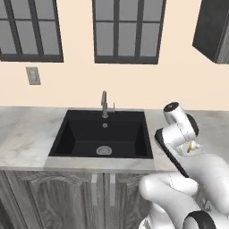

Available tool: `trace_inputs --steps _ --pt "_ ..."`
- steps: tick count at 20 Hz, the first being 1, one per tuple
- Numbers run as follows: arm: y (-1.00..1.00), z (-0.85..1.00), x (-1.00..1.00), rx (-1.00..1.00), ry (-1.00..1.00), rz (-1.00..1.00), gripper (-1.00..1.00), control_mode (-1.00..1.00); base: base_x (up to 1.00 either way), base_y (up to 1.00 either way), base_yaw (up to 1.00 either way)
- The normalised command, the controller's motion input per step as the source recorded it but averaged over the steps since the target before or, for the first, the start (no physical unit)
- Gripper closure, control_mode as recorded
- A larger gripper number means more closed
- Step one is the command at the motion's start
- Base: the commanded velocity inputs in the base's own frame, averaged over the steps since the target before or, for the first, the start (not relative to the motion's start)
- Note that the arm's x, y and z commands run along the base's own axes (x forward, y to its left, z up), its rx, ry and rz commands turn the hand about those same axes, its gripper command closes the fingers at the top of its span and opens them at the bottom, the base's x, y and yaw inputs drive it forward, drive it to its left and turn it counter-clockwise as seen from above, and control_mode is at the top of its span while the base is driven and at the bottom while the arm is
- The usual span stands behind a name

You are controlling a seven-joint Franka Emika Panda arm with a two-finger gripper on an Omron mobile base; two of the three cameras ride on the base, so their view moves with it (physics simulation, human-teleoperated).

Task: Restock the sink supplies by placing the sponge and soap dispenser on the counter and next to the sink. Make sure the soap dispenser is upright.

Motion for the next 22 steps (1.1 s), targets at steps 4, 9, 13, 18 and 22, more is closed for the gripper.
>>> trace_inputs --steps 4,9,13,18,22 --pt "-0.07 0.00 1.00 -0.19 0.28 0.11 1.00 -1.00 0.00 0.00 0.00" --pt "0.00 0.00 0.97 -0.16 0.29 0.04 1.00 -1.00 0.00 0.00 0.00" --pt "0.00 -0.22 0.73 -0.10 0.12 0.00 1.00 -1.00 0.00 0.00 0.00" --pt "-0.21 -0.11 0.37 -0.04 0.04 -0.01 1.00 -1.00 0.00 0.00 0.00" --pt "-0.28 0.00 0.25 -0.14 0.09 -0.02 1.00 -1.00 0.00 0.00 0.00"
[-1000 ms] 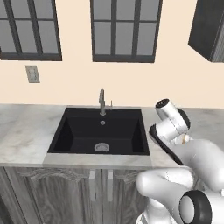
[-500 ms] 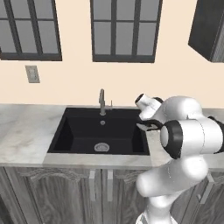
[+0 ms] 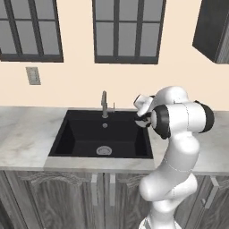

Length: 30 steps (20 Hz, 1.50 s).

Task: Restock the sink supplies by placing the sponge and soap dispenser on the counter and next to the sink. Make sure the soap dispenser is upright.

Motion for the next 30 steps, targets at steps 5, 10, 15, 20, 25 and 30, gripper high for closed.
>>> trace_inputs --steps 5,10,15,20,25,30 --pt "-0.40 -0.19 0.16 -0.20 0.04 0.00 1.00 -1.00 0.00 0.00 0.00" --pt "-0.09 -0.49 0.29 -0.25 0.11 0.00 1.00 -1.00 0.00 0.00 0.00" --pt "0.00 -0.14 0.28 -0.19 0.13 -0.01 1.00 -1.00 0.00 0.00 0.00" --pt "0.00 -0.04 0.36 -0.04 0.24 0.00 1.00 -1.00 0.00 0.00 0.00" --pt "0.08 -0.26 0.43 0.00 0.23 0.00 1.00 -1.00 0.00 0.00 0.00" --pt "0.23 -0.33 0.26 0.00 0.04 0.00 1.00 -1.00 0.00 0.00 0.00"
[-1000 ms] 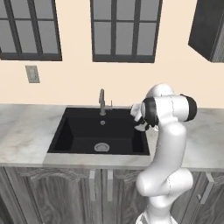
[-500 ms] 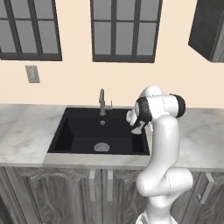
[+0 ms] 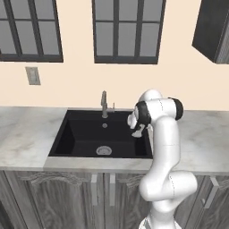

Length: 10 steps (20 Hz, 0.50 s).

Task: Restock the sink supplies by placing the sponge and soap dispenser on the counter and next to the sink. Make sure the soap dispenser is upright.

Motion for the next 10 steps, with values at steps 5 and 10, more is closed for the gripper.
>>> trace_inputs --steps 5,10 --pt "0.36 -0.24 0.11 0.00 0.00 0.00 1.00 -1.00 0.00 0.00 0.00" --pt "0.07 -0.19 -0.01 0.00 -0.01 0.00 1.00 -1.00 0.00 0.00 0.00"
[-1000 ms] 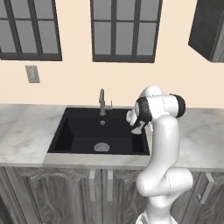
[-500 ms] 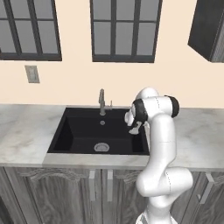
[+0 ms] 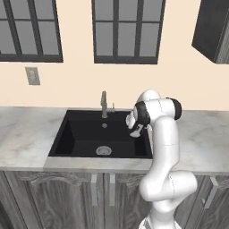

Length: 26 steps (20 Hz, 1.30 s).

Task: Restock the sink supplies by placing the sponge and soap dispenser on the counter and next to the sink. Make sure the soap dispenser is upright.

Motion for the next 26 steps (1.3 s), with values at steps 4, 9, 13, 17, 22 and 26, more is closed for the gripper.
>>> trace_inputs --steps 4,9,13,17,22,26 --pt "0.06 -0.09 0.00 0.00 -0.03 0.00 -1.00 -1.00 0.00 0.00 0.00" --pt "0.00 0.00 -0.07 0.00 -0.13 0.00 -1.00 -1.00 0.00 0.00 0.00" --pt "0.01 0.00 -0.07 0.00 -0.13 0.00 -1.00 -1.00 0.00 0.00 0.00" --pt "0.03 0.03 -0.06 0.00 -0.13 0.00 -1.00 -1.00 0.00 0.00 0.00" --pt "0.22 0.20 0.00 0.00 -0.12 0.00 -1.00 -1.00 0.00 0.00 0.00" --pt "0.37 0.30 0.00 0.00 -0.13 0.00 -1.00 -1.00 0.00 0.00 0.00"
